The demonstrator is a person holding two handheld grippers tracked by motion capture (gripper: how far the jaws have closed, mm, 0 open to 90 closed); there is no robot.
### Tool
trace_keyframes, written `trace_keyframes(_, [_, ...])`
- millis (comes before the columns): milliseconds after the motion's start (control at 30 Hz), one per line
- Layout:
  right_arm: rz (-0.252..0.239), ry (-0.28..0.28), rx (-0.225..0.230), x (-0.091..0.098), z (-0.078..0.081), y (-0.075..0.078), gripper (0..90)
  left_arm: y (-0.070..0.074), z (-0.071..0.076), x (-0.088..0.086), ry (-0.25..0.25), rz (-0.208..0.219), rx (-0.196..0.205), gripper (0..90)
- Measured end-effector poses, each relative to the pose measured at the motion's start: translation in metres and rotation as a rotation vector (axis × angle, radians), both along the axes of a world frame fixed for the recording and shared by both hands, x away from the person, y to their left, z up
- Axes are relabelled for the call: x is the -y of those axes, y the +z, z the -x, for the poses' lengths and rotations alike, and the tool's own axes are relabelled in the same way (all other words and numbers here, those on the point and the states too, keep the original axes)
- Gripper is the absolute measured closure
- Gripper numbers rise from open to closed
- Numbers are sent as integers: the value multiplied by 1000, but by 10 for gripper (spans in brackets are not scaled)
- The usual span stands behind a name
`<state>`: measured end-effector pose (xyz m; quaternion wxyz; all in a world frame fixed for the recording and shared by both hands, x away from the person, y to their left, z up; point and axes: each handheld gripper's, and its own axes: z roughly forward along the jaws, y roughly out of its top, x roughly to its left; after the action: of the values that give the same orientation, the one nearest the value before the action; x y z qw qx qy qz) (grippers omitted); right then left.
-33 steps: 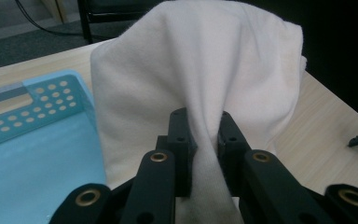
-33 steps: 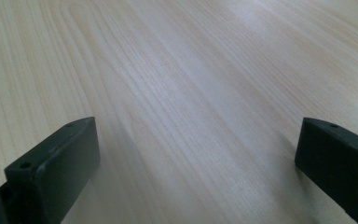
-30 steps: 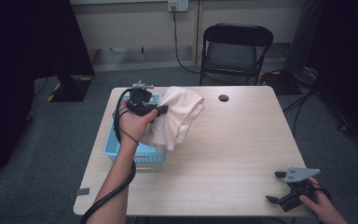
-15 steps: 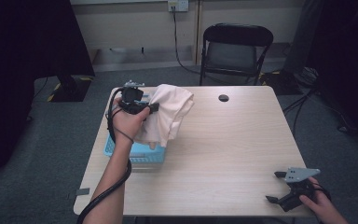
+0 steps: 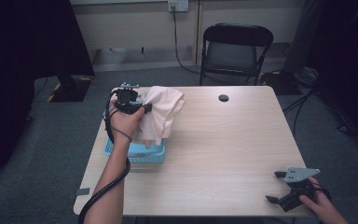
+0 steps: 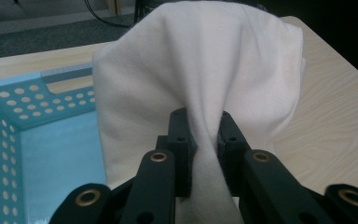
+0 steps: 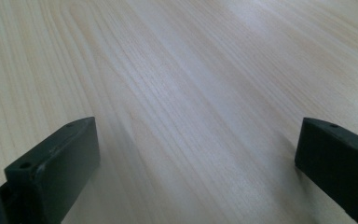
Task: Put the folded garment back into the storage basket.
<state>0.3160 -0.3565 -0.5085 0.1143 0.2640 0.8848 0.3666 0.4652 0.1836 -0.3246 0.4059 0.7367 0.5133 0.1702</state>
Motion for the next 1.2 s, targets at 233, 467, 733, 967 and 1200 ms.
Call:
trace_keyframes(233, [0,0,0,0,0,0,0,-11,-6,-8,42,7,-13,798])
trace_keyframes(467, [0,0,0,0,0,0,0,-23,-11,-15,84,-13,-21,797])
trace_keyframes(733, [0,0,0,0,0,0,0,-35,-16,-24,128,1,-30,797])
trace_keyframes(967, [0,0,0,0,0,0,0,-50,-20,-26,155,0,-53,797])
trace_keyframes(1200, [0,0,0,0,0,0,0,-62,-23,-31,186,3,-67,797])
